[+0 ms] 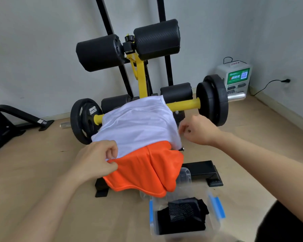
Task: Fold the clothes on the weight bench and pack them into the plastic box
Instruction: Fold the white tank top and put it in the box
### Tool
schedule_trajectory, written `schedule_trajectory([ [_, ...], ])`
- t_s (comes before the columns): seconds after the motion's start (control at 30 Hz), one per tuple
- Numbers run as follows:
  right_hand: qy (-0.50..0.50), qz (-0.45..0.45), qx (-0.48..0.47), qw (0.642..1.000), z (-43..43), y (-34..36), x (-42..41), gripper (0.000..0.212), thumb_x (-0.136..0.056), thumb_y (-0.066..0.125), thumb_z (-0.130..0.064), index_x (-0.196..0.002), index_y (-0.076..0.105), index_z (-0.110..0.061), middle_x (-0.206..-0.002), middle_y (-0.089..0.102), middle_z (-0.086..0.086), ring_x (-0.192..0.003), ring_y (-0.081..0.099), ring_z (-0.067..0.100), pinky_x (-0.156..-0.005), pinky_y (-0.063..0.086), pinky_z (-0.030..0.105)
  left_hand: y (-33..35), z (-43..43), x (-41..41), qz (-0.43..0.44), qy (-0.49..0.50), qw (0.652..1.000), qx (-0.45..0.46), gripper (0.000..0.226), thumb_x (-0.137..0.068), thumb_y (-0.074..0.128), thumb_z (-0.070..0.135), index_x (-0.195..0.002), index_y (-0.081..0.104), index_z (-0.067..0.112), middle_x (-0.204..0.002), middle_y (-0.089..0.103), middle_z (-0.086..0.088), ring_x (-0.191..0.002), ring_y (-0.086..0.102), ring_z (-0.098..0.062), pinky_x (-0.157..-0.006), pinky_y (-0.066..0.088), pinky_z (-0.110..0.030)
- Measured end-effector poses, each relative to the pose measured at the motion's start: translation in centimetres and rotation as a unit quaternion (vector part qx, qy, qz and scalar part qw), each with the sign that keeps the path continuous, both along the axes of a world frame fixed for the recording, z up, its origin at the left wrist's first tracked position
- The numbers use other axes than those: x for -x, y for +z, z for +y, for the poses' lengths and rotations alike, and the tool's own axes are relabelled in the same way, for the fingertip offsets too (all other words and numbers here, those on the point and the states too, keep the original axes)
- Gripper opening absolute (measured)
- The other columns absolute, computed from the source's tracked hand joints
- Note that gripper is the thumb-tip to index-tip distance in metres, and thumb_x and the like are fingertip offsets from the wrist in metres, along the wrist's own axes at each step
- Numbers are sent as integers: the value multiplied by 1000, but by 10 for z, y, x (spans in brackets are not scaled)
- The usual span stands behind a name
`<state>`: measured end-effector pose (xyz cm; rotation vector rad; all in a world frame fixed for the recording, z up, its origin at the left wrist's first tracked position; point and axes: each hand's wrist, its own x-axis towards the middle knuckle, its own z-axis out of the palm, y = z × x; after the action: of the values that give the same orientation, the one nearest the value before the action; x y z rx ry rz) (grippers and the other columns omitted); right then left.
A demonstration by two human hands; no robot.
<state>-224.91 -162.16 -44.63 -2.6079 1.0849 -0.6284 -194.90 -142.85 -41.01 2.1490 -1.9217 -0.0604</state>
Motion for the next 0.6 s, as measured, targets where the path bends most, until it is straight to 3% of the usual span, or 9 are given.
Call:
schedule_trajectory([
  [0.07,23,-50,-4,999,6,-1,-5,20,-75,63,-13,-90,72,-21,-87,70,-10,-78,62,11,-69,52,27,-5,-4,6,20,-10,999,40,23,-56,63,43,-77,55,38,-82,61,16,-77,59,-5,-63,53,-36],
  [0.2,87,-83,-30,992,17,-9,-18,24,-81,72,-19,-105,68,-20,-101,66,-10,-88,59,9,-79,48,21,-15,-11,8,-14,-31,998,54,35,-69,71,62,-98,59,46,-93,56,25,-92,52,9,-70,48,-28],
  [0.3,89,-75,-11,993,15,-14,-23,25,-82,71,-15,-106,67,-19,-104,64,-6,-89,56,9,-80,46,23,-17,-14,5,-20,-36,998,50,29,-77,74,59,-99,64,43,-95,58,24,-88,52,10,-72,48,-28],
  [0.47,87,-31,1,996,8,-25,-25,37,-76,75,-19,-109,58,-22,-106,59,-7,-93,52,10,-77,46,27,-13,-15,6,-16,-37,995,86,10,-86,70,44,-80,69,36,-84,64,19,-81,59,1,-69,52,-35],
  [0.6,71,-29,-4,997,3,-29,-29,34,-73,74,-19,-99,52,-25,-97,59,-7,-89,55,16,-73,48,31,-14,-18,8,64,-2,986,153,10,-89,70,39,-81,67,35,-78,68,19,-80,64,0,-69,52,-24],
])
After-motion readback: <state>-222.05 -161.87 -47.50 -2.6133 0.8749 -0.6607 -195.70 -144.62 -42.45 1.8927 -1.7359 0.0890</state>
